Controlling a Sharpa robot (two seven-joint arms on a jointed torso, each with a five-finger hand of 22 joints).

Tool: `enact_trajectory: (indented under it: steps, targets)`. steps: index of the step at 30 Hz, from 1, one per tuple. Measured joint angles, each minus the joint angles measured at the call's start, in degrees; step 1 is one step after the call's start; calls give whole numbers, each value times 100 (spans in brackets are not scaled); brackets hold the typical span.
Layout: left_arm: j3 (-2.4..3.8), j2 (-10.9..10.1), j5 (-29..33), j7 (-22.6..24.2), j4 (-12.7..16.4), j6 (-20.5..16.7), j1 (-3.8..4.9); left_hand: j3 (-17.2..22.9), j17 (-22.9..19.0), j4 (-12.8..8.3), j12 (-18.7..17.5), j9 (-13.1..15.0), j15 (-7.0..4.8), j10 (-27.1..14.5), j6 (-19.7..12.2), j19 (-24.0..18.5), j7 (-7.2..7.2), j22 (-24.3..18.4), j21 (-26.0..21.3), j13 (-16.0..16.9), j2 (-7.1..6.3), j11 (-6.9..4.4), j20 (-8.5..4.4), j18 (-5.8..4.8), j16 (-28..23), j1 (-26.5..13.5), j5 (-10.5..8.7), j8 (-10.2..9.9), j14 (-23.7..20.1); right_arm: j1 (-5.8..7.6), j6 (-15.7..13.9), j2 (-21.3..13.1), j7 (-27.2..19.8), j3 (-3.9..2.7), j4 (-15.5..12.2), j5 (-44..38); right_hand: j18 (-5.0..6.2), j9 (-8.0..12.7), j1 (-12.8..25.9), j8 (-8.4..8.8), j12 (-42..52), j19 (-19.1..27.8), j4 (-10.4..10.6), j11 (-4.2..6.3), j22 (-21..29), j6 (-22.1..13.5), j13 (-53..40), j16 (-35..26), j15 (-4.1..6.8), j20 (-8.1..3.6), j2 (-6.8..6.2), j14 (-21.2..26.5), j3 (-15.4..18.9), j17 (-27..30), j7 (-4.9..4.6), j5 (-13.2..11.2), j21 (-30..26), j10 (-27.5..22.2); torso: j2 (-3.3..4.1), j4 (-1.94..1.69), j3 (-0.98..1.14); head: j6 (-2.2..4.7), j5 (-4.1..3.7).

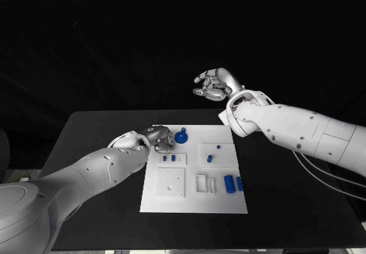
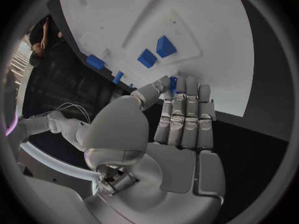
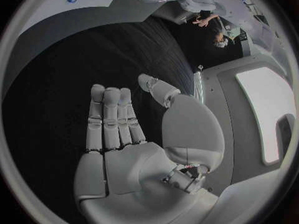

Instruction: Assemble the parts on the task board

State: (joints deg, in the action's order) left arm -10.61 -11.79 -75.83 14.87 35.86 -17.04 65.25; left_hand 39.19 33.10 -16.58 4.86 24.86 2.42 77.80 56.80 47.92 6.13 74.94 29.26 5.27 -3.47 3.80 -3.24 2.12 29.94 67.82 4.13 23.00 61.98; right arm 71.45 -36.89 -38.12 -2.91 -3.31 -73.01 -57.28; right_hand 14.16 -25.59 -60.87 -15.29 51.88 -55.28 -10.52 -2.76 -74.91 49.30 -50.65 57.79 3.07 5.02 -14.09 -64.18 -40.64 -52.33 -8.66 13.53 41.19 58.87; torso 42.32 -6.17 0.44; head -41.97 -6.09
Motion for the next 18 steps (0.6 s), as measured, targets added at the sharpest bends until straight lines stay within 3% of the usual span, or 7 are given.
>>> enact_trajectory:
  steps: [18]
  targets:
    - [1, 33, -1, -60, -33, 65, -5, 0, 20, 0, -4, 4, 0, -1, -1, 0, -1, -1, 0, 5, -15, 2, 0, -12, 0, -16, 23, 24, 0, 0, 0, -2, 4, 0, 0, 0, 0, -1, 0, 0, 0, 0, 0, 0, 0, -2, 13, 0, -1, 0, 0, -1, 0, 4, -26, 0, -22, 0, 1, 5, 4, 12, 2]
